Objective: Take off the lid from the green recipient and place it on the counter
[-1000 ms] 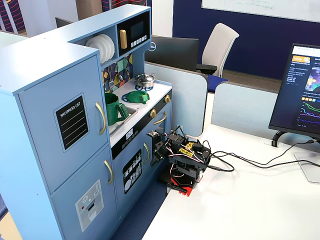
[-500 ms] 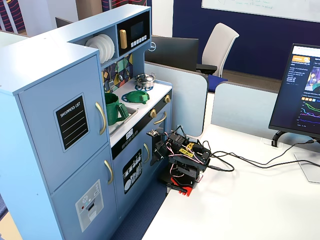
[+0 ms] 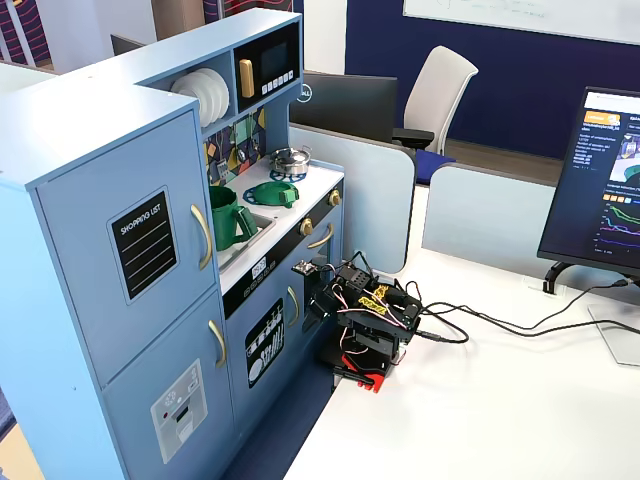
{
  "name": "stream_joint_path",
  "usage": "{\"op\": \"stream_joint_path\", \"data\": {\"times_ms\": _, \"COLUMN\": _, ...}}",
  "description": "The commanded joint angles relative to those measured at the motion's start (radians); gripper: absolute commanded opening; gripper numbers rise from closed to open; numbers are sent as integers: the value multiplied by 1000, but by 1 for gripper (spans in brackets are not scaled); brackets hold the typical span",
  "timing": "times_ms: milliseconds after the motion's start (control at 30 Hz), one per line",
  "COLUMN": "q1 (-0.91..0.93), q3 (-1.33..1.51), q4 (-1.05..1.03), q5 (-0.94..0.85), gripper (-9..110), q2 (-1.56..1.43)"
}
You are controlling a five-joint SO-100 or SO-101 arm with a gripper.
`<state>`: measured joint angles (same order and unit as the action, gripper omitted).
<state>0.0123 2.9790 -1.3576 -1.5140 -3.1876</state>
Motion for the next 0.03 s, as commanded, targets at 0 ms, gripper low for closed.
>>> {"op": "stream_joint_path", "data": {"times_ms": 0, "q1": 17, "q3": 17, "q4": -175, "q5": 0, "gripper": 13, "q2": 9}}
